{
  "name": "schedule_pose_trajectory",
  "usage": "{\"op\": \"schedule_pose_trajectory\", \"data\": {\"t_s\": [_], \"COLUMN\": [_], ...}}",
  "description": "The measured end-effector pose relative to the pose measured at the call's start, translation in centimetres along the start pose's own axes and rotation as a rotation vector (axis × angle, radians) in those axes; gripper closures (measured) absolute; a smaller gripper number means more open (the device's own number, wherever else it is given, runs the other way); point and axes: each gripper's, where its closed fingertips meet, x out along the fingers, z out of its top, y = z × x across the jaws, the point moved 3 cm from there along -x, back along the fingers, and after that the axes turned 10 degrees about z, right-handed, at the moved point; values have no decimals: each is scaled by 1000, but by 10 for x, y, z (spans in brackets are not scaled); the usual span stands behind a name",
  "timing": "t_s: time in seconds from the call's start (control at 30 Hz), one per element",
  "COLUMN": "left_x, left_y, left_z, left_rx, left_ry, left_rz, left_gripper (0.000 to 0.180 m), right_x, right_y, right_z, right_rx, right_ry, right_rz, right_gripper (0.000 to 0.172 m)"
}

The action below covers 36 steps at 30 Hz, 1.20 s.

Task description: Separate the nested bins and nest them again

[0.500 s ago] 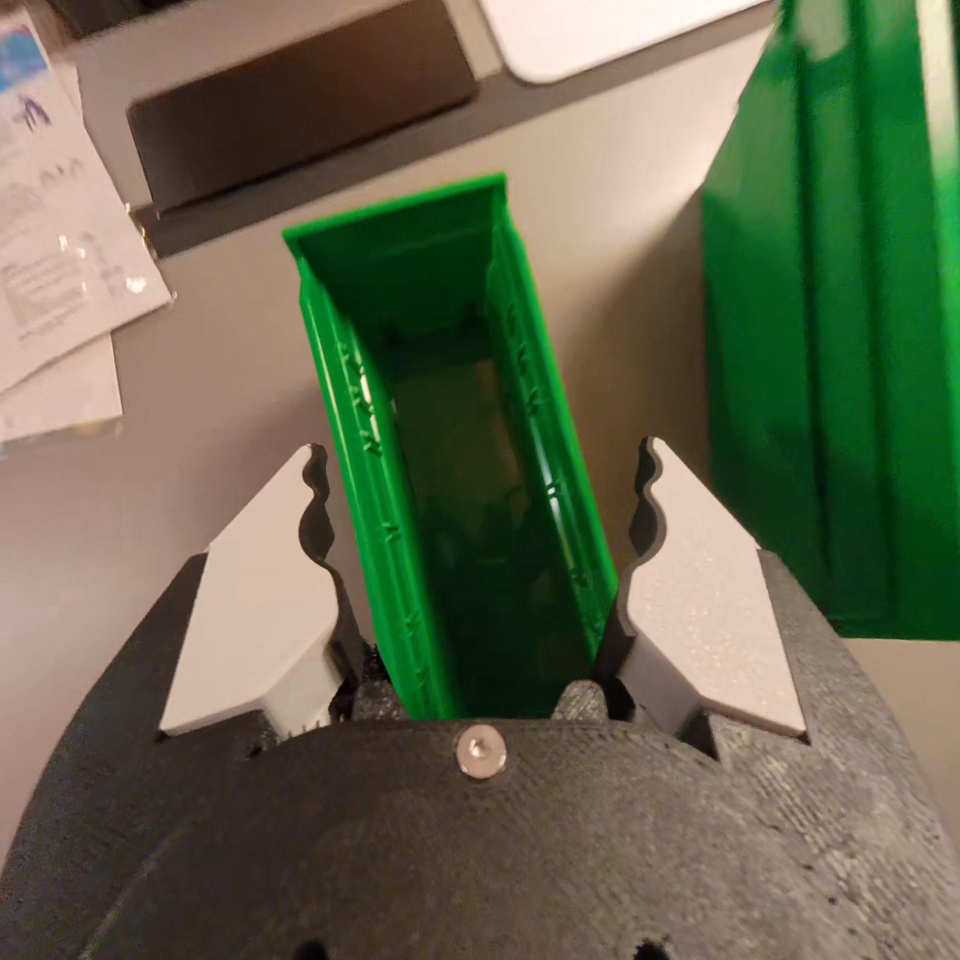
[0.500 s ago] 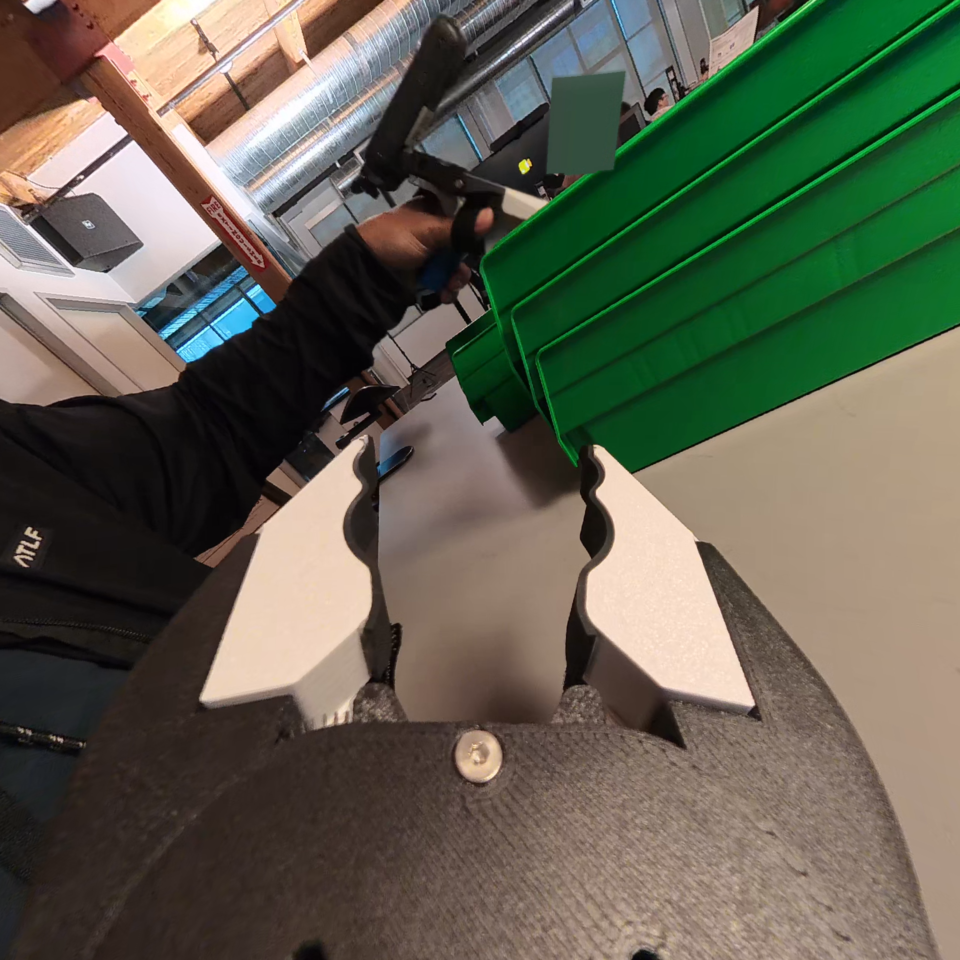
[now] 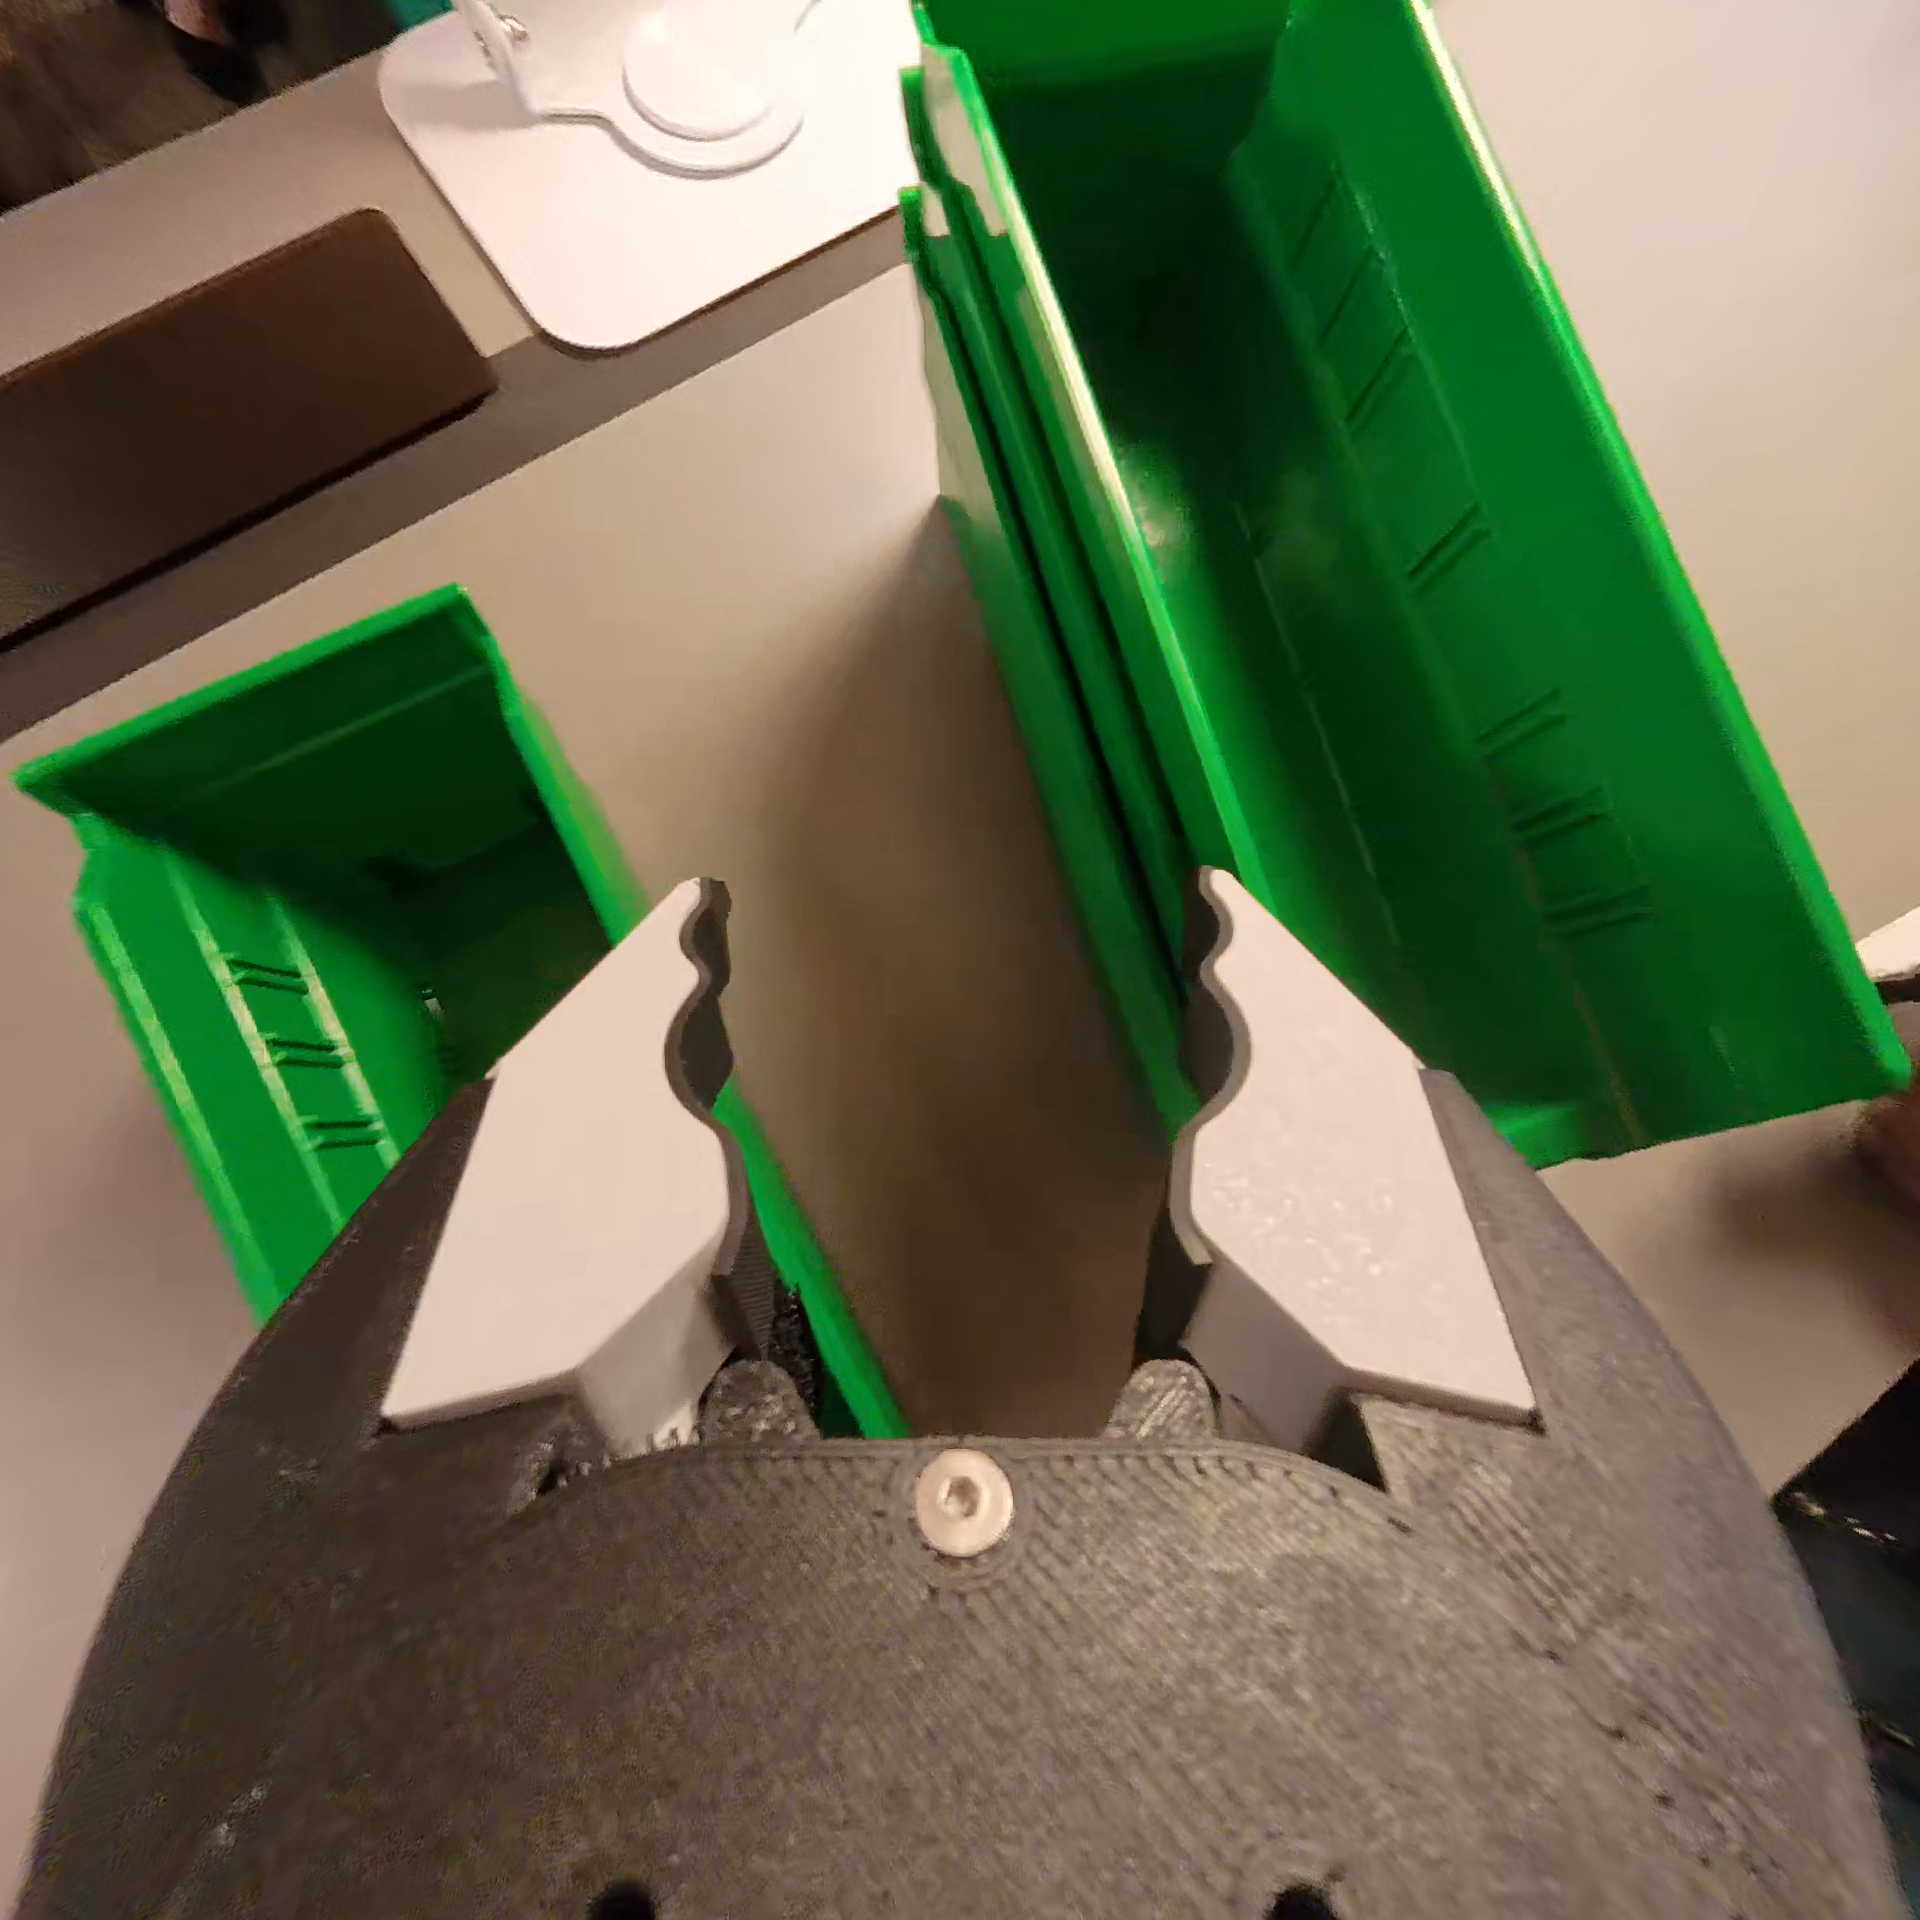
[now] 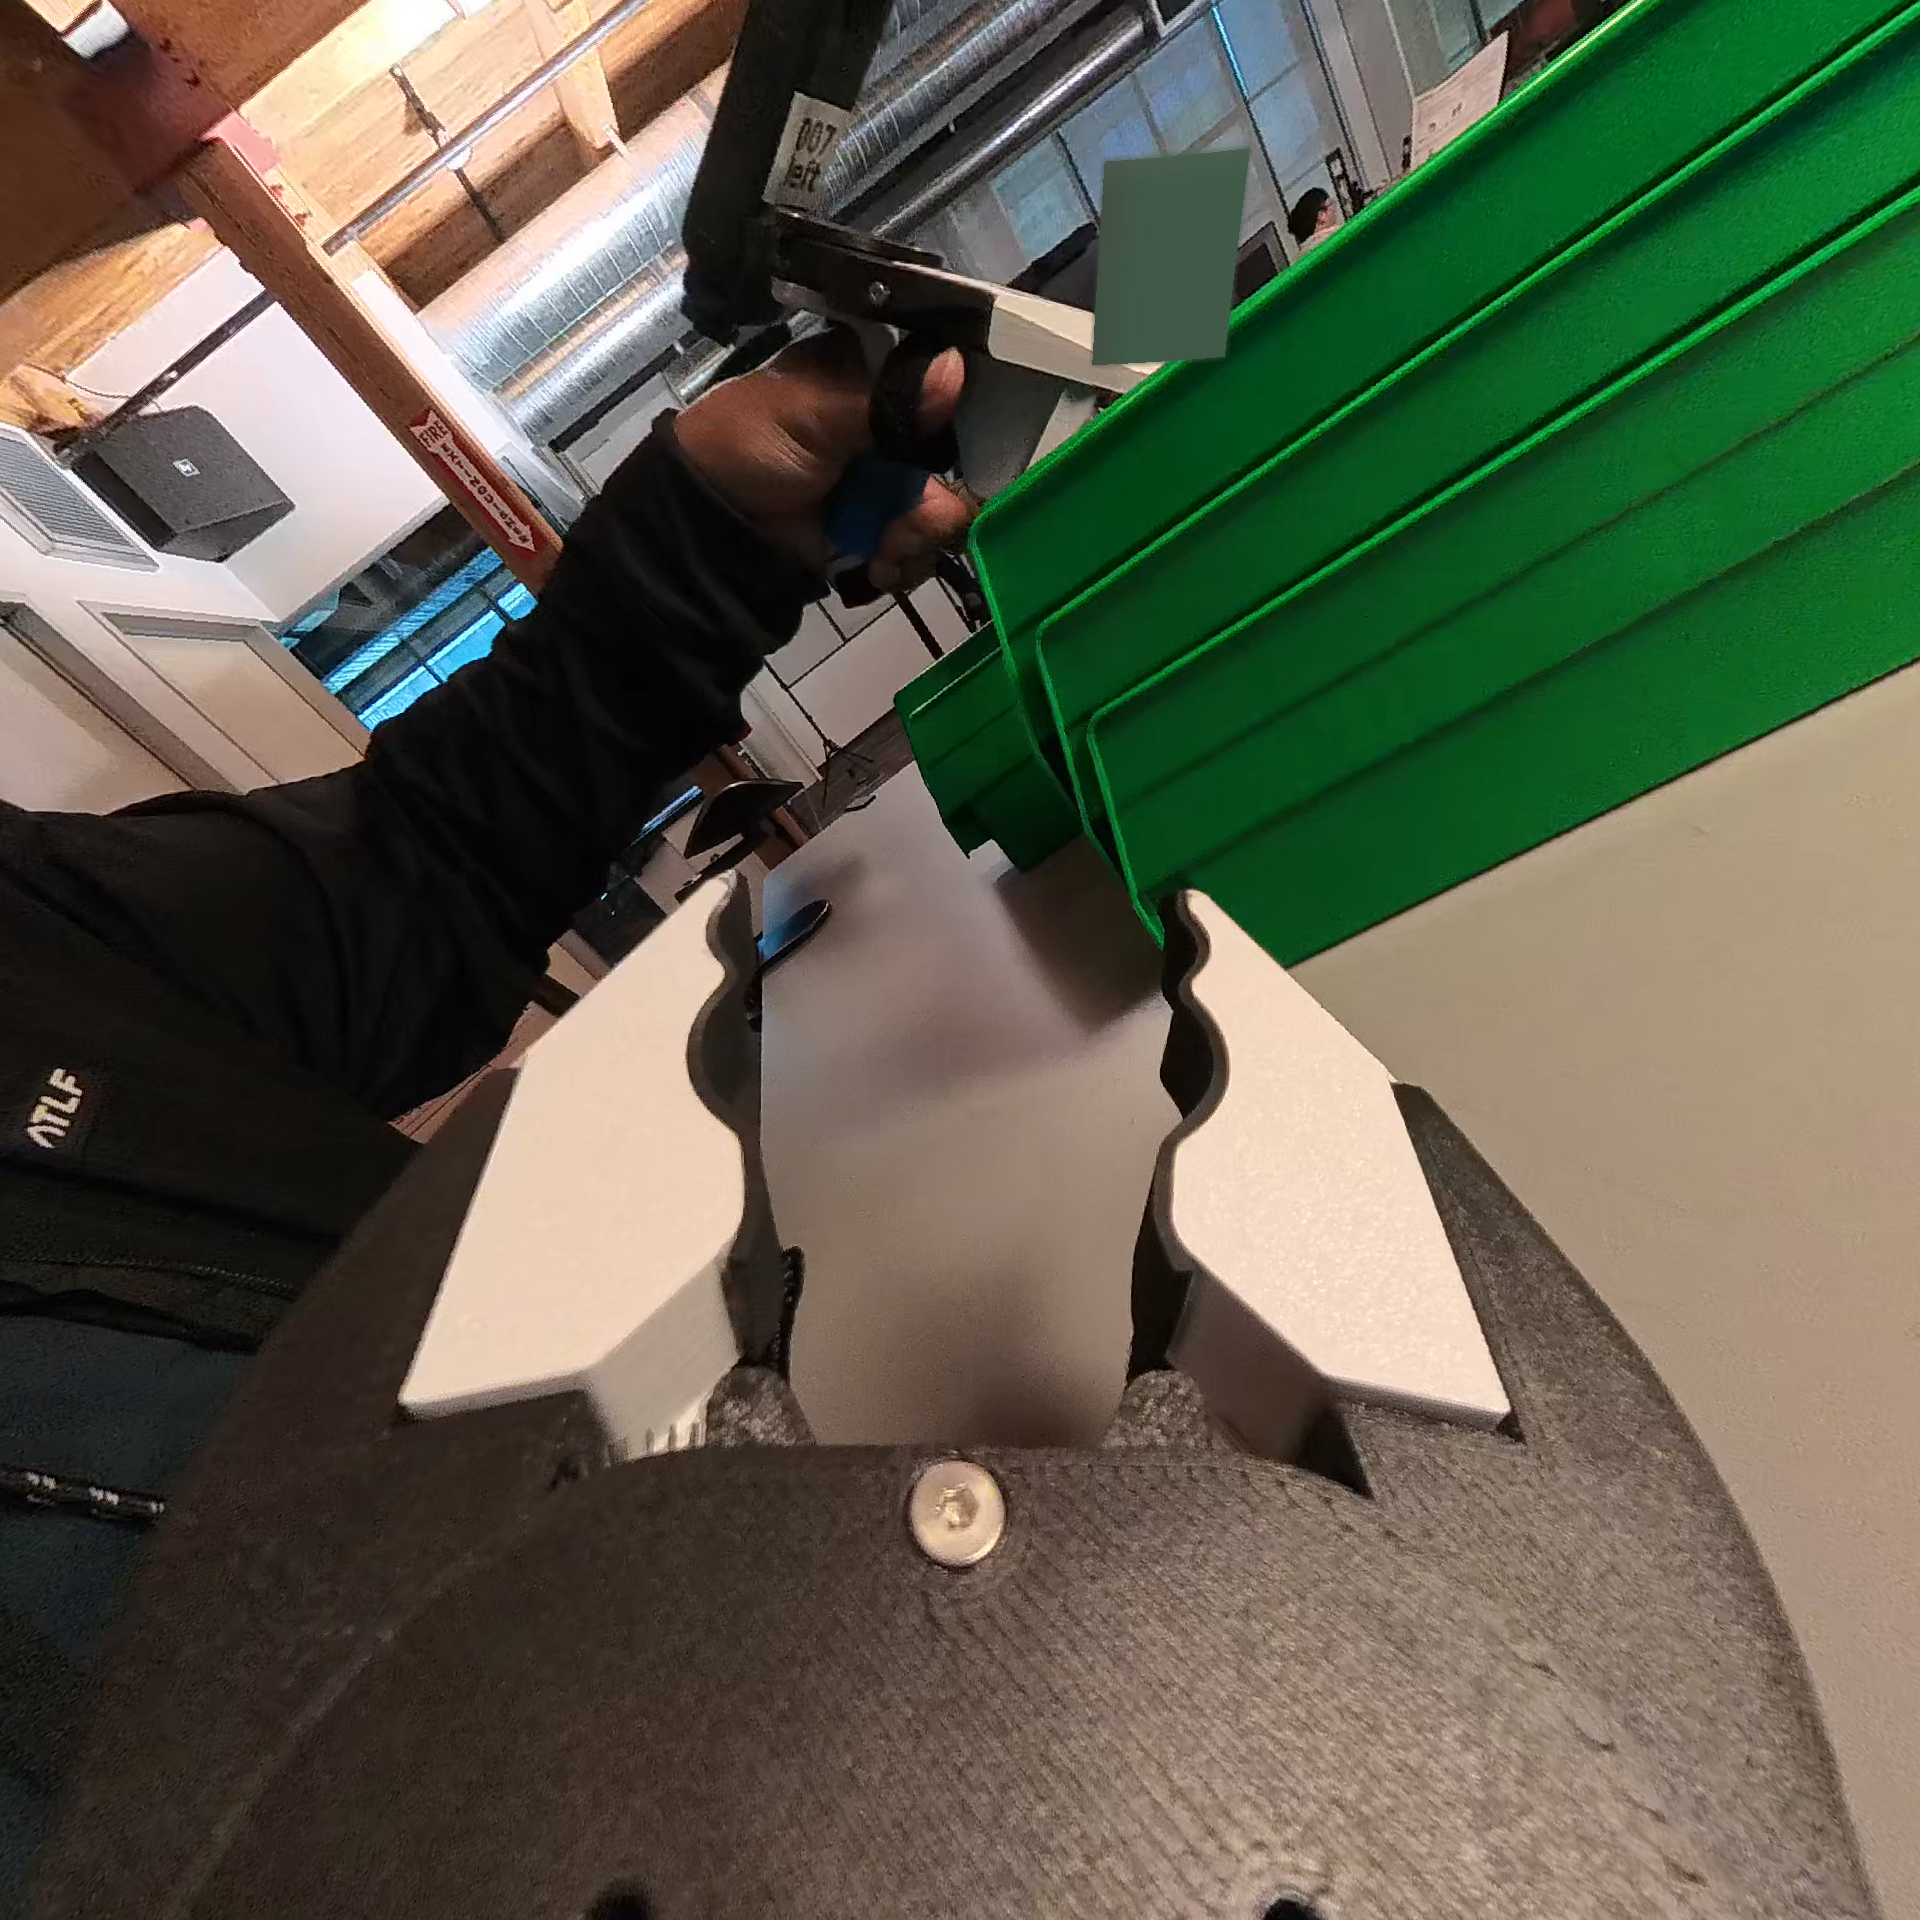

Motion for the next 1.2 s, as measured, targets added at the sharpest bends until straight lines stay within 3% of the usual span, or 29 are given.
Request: {"op": "schedule_pose_trajectory", "data": {"t_s": [0.3,0.57,0.7,0.8,1.03,1.2], "left_x": [15,20,27,31,34,38], "left_y": [-57,-95,-101,-100,-95,-77], "left_z": [9,8,-3,-9,-14,-19], "left_rx": [-10,-88,-117,-187,-271,-262], "left_ry": [-8,-118,-196,-269,-395,-502], "left_rz": [-163,-284,-271,-274,-313,-216], "left_gripper": [90,88,87,82,79,80], "right_x": [-13,-68,-85,-89,-57,-4], "right_y": [-8,-34,-44,-43,-20,-57], "right_z": [7,25,21,43,131,151], "right_rx": [-7,-23,-34,-50,-227,-172], "right_ry": [-38,-93,23,70,242,557], "right_rz": [-74,-312,-437,-520,-659,-715], "right_gripper": [91,91,81,72,64,50]}}
